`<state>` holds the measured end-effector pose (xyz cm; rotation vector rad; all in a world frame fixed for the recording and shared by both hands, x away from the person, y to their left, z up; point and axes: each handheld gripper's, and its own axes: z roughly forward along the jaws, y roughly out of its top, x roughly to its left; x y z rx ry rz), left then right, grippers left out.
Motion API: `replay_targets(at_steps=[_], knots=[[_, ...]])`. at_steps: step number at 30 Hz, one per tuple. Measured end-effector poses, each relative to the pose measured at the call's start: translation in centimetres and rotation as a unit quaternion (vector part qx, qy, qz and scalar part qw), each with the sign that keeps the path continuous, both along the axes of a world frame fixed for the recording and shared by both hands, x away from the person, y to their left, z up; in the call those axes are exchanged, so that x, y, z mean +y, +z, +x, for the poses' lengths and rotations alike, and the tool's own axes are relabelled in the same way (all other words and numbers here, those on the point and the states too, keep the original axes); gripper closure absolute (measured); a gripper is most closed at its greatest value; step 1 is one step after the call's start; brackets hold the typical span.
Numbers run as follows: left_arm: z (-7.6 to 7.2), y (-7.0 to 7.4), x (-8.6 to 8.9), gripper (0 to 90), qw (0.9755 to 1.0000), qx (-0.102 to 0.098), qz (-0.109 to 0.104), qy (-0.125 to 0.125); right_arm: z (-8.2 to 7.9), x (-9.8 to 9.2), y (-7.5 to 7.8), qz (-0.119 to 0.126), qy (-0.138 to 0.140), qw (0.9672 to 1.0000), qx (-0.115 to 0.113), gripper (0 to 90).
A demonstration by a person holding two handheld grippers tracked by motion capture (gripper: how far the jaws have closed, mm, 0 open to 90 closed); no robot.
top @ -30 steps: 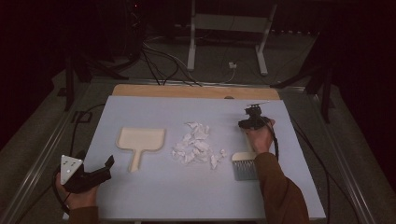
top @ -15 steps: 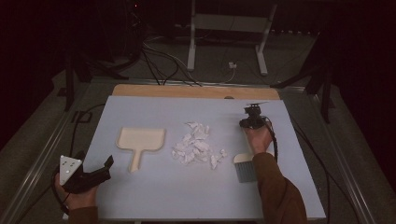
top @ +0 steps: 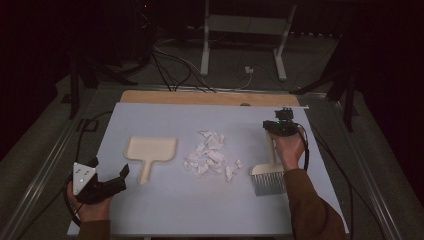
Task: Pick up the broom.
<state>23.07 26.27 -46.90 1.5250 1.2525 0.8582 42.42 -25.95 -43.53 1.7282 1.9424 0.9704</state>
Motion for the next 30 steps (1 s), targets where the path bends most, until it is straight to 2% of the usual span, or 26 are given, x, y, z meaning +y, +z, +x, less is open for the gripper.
replay_targets(at_steps=[5,9,10,11,14,15,16,22,25,30], knots=[[0.8,0.7,-2.4,0.4,0.9995,0.002,0.004,-0.032,-1.2,0.1,1.4,0.009,0.014,0.9996,-0.025,71.3],[1.9,1.1,-4.8,0.4,0.9984,0.002,-0.003,-0.056,-2.3,0.5,2.4,0.018,0.027,0.9983,-0.048,71.3],[1.9,1.1,-4.8,0.4,0.9984,0.002,-0.003,-0.056,-2.3,0.5,2.4,0.018,0.027,0.9983,-0.048,71.3],[2.4,1.2,-6.2,0.4,0.9975,0.001,0.0,-0.071,-2.9,0.7,2.9,0.024,0.033,0.9975,-0.059,71.3],[3.2,1.3,-8.4,0.4,0.9954,0.007,0.007,-0.095,-3.4,0.9,3.4,0.034,0.04,0.996,-0.072,71.3],[3.2,1.3,-8.4,0.5,0.9954,0.007,0.007,-0.095,-3.6,0.9,3.5,0.037,0.041,0.9956,-0.076,71.3],[3.5,1.2,-9.1,0.5,0.9946,0.008,0.009,-0.103,-3.7,1.0,3.6,0.04,0.043,0.9952,-0.079,71.3],[4.8,1.2,-13.5,1.1,0.9874,0.017,0.01,-0.157,-4.4,1.5,3.9,0.054,0.051,0.9931,-0.091,71.3],[5.3,1.2,-15.7,1.1,0.9822,0.023,0.007,-0.186,-4.8,2.0,4.2,0.063,0.058,0.9915,-0.097,71.4],[6.0,0.9,-19.1,3.8,0.9725,0.041,-0.017,-0.228,-5.4,3.4,4.7,0.069,0.069,0.989,-0.111,71.3]])
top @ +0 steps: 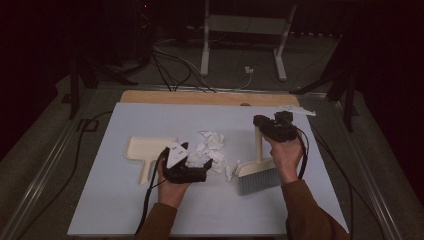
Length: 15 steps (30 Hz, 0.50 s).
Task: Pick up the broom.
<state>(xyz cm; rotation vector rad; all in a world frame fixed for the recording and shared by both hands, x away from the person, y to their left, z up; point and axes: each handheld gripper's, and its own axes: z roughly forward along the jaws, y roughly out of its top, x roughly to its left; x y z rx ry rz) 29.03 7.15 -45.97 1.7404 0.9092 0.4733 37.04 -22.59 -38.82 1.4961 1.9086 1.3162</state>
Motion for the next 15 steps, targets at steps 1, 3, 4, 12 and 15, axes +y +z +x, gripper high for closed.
replay_targets(at_steps=[1,3,4,12,15], knots=[[0.1,-0.1,-0.6,4.6,0.9999,0.006,0.0,-0.009,-0.1,0.2,0.1,0.0,0.003,1.0,-0.002,71.3],[0.4,-0.4,-1.8,6.0,0.9996,0.018,-0.001,-0.024,-0.2,0.4,0.1,-0.001,0.005,1.0,-0.003,71.3],[0.5,-0.7,-2.3,6.0,0.999,0.028,-0.005,-0.035,-0.3,0.6,0.2,-0.002,0.008,0.9999,-0.006,71.3],[1.4,-2.3,-6.5,15.1,0.9898,0.093,-0.013,-0.106,-0.8,1.8,0.6,-0.014,0.022,0.9996,-0.014,71.3],[1.7,-3.3,-7.6,33.3,0.9843,0.12,-0.01,-0.129,-0.8,2.2,0.7,-0.013,0.026,0.9995,-0.015,71.3]])
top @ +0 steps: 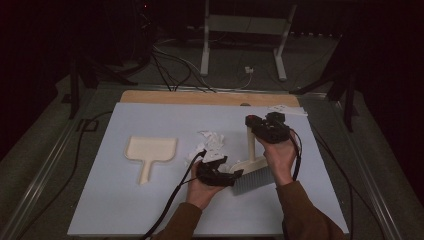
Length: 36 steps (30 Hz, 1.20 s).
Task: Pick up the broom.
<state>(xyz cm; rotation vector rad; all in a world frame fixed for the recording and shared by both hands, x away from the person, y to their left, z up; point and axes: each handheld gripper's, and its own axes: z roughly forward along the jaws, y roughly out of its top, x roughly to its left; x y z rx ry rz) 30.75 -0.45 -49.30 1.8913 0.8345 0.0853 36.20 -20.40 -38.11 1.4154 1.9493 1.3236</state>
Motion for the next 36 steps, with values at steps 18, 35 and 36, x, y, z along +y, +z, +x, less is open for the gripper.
replay_targets(at_steps=[18,35,36], knots=[[0.6,-0.7,-0.5,69.7,0.9945,0.07,-0.046,-0.062,0.9,0.3,-0.7,0.01,0.026,0.9996,-0.005,17.1],[0.4,1.7,2.3,69.8,0.9935,0.061,-0.077,-0.057,0.4,0.1,-0.7,0.008,0.093,0.9954,-0.021,0.1],[0.4,1.7,2.3,69.8,0.9935,0.061,-0.077,-0.057,0.4,0.1,-0.7,0.01,0.101,0.9944,-0.029,0.1]])
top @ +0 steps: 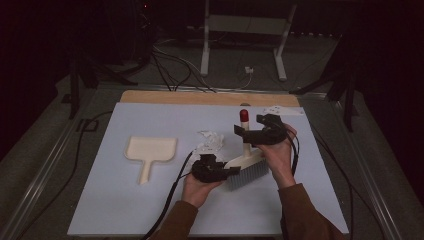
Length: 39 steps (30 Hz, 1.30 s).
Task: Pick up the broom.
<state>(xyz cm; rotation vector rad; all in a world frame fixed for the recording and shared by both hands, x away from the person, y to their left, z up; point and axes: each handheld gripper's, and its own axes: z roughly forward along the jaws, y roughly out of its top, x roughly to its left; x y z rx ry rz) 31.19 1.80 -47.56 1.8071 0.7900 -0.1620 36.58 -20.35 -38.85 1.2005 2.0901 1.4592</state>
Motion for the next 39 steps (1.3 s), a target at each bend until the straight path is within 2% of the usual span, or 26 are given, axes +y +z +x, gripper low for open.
replay_targets(at_steps=[6,9,12,17,23,26,29,31,39], knots=[[0.1,0.8,1.6,69.8,0.9999,-0.012,0.008,0.007,-0.1,0.0,0.2,0.01,0.02,0.9996,-0.019,0.7],[0.2,1.2,2.5,69.8,0.9998,-0.016,0.012,0.008,-0.3,0.0,0.5,0.002,0.024,0.9995,-0.021,5.7],[0.3,1.4,3.1,69.8,0.9997,-0.022,0.013,0.006,-0.3,0.1,0.6,0.003,0.035,0.9993,-0.016,2.4],[0.6,1.8,4.4,69.8,0.9995,-0.029,0.011,0.01,-0.5,0.3,0.8,0.018,0.053,0.9981,-0.027,0.1],[0.9,2.2,6.0,69.8,0.999,-0.039,0.011,0.018,-0.7,0.6,1.2,0.022,0.077,0.9961,-0.038,0.1],[1.1,2.5,6.7,69.8,0.9987,-0.045,0.014,0.019,-0.7,0.8,1.2,0.022,0.085,0.9954,-0.038,0.1],[1.3,2.8,7.4,69.8,0.9983,-0.052,0.018,0.016,-0.4,1.3,0.8,0.009,0.107,0.9939,-0.027,0.1],[1.4,3.0,7.9,69.8,0.9981,-0.057,0.019,0.016,-0.3,1.4,0.7,0.006,0.111,0.9935,-0.022,0.1],[1.8,3.6,10.1,69.8,0.9975,-0.068,0.016,0.016,0.4,2.8,-0.3,-0.009,0.168,0.9858,0.007,0.2]])
